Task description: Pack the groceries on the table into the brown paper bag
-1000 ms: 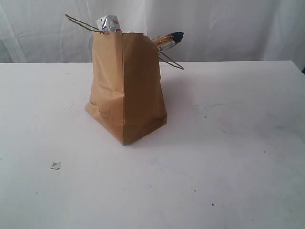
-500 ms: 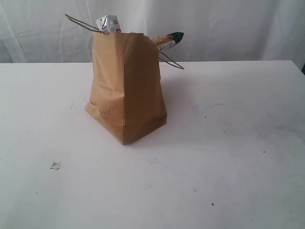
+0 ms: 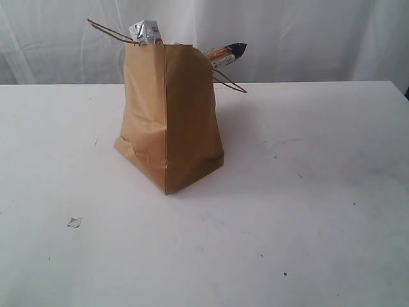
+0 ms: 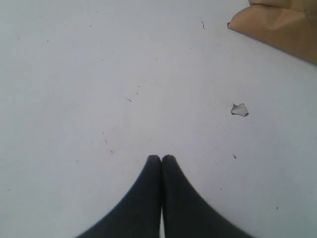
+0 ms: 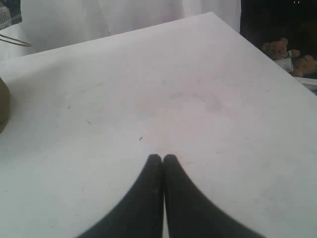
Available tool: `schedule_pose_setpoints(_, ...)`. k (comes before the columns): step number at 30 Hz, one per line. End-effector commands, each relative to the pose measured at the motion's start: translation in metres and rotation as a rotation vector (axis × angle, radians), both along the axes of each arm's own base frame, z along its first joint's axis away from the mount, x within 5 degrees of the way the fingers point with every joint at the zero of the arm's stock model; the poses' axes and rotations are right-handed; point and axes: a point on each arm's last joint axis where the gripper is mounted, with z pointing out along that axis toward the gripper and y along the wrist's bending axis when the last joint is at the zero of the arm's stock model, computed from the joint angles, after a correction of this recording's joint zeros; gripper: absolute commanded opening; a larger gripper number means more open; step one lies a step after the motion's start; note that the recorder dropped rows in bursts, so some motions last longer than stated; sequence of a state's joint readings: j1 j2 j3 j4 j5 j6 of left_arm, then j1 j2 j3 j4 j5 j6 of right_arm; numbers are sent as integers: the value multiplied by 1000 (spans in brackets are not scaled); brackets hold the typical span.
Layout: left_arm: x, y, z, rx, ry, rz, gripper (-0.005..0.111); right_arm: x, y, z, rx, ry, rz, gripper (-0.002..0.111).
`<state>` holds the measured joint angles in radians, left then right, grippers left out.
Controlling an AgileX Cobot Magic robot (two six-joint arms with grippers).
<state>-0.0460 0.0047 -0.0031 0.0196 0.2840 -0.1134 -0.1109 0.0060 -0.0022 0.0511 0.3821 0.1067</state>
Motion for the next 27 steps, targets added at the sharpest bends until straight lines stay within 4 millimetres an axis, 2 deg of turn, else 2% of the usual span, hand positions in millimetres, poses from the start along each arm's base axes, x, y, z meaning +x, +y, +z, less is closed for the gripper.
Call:
schedule_pose_setpoints(1, -2, -1, -6, -1, 56, -12, 0, 0, 0, 0, 3, -14, -10, 0)
schedule_pose_setpoints(27, -2, -1, -6, -1, 56, -12, 0, 0, 0, 0, 3, -14, -10, 0)
